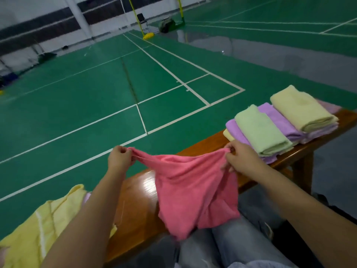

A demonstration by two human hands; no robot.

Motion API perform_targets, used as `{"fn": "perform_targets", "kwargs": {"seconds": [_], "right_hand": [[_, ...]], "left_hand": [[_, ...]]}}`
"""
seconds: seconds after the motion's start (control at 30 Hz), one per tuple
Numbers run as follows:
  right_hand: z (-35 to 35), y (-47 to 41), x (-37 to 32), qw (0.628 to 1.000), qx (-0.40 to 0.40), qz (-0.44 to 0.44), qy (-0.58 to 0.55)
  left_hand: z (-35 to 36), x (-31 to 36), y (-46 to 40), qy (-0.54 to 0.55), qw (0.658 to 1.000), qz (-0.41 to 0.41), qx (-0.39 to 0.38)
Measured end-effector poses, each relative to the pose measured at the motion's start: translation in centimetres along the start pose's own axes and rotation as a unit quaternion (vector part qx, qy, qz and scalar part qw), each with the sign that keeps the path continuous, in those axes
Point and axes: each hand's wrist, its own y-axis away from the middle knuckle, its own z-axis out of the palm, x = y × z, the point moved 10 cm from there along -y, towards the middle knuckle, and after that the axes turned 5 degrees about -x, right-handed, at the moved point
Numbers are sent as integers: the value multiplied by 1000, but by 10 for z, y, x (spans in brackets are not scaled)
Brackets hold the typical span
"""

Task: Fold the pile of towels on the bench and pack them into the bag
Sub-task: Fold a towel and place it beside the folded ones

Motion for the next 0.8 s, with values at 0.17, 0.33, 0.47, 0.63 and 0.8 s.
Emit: {"fn": "perform_targets", "kwargs": {"seconds": [0.17,0.33,0.47,0.63,0.8], "right_hand": [[-39,-43,-79,982,80,-84,-148],[-65,-52,-151,952,107,-206,-201],[-59,-25,-142,950,93,-236,-182],[2,6,-12,983,32,-144,-113],[54,31,118,997,-41,-6,-72]], "left_hand": [[-90,65,-11,69,993,75,61],[-153,125,21,173,964,181,93],[-160,91,66,221,946,214,105],[-86,-86,105,111,991,41,60],[-28,-189,141,-3,1000,-27,-15]]}}
